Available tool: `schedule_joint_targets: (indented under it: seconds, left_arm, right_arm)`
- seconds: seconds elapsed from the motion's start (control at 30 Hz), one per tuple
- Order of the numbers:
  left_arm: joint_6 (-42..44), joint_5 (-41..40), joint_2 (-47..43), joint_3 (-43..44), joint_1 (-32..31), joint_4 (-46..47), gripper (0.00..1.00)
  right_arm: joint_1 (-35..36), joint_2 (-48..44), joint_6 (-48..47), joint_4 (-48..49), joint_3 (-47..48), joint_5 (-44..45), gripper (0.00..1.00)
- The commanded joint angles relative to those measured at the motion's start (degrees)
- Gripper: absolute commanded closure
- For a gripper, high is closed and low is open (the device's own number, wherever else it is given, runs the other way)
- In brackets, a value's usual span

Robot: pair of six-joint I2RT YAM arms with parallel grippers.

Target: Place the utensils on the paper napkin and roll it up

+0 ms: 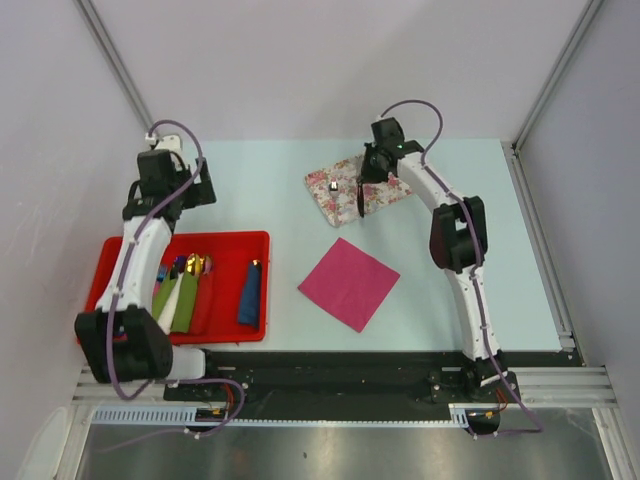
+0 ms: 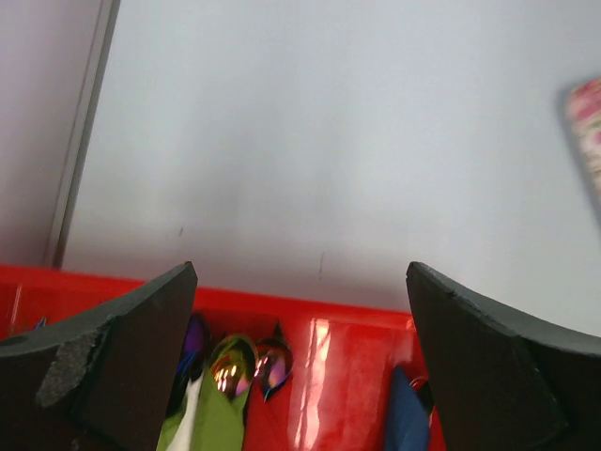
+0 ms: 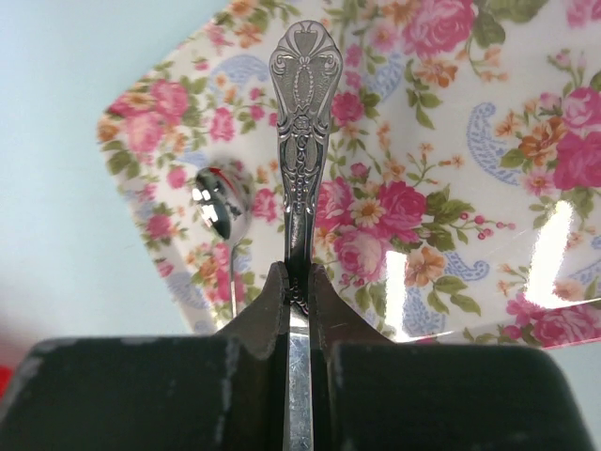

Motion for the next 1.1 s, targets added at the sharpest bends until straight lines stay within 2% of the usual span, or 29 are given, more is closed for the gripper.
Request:
schedule_joint_targets:
  seconds: [0.0,0.07,0.27,0.3,0.4,0.47,0.57,0.67,0.83,0.93,1.07]
  left_arm:
    - [3.0,11.6,-12.2,-8.1,0.4,19.8,0.0]
    - [5.7,19.2,-13.6,-10.5,0.4,22.9,0.0]
    - [15.1,39.4,-13.9,-10.6,0.4,24.5,0.0]
    - [16.6,44.5,-14.1,-11.5,0.3,28.0,0.0]
    - [22.6,51.5,-15.4,-16.1,-0.2,36.4,0.0]
    - [28.9,53.4,-15.4,-16.5,-2.5,34.4,0.0]
    - [50.1,53.3,-15.6,-15.5,-8.8,26.6,0.0]
    - [60.3,52.3,-15.8,-16.8,-14.1,24.4,0.0]
    - [69.8,49.4,-15.9,-20.2,-22.6,23.0,0.02]
    - [69.9,47.2,-16.3,-22.8,-25.2,28.0,0.02]
    - [76.4,47.2,-14.9,-22.3,-27.6,24.5,0.05]
  right_arm:
    - [-1.8,-9.1,-3.3,9.2,-4.3,-10.0,1.0]
    - [-3.2,-11.3,-4.1,11.8,-6.8,-14.0,1.0]
    - [-6.8,-14.3,-5.0,14.3,-9.6,-27.4,1.0]
    - [-6.9,-14.7,-4.8,14.4,-10.1,-29.2,1.0]
    - [-6.8,-17.5,-4.7,14.6,-13.4,-36.4,1.0]
    - [-6.4,-20.3,-4.9,15.0,-16.0,-41.3,1.0]
    - [-4.7,-23.8,-6.4,14.3,-20.7,-46.2,1.0]
    - [-2.7,-26.1,-9.0,12.8,-24.9,-50.4,1.0]
    - [0.8,-29.4,-13.3,8.7,-27.6,-55.8,1.0]
    - [2.6,-29.5,-16.5,4.4,-27.0,-58.6,1.0]
    - [4.6,-29.9,-21.0,-2.0,-26.7,-60.3,1.0]
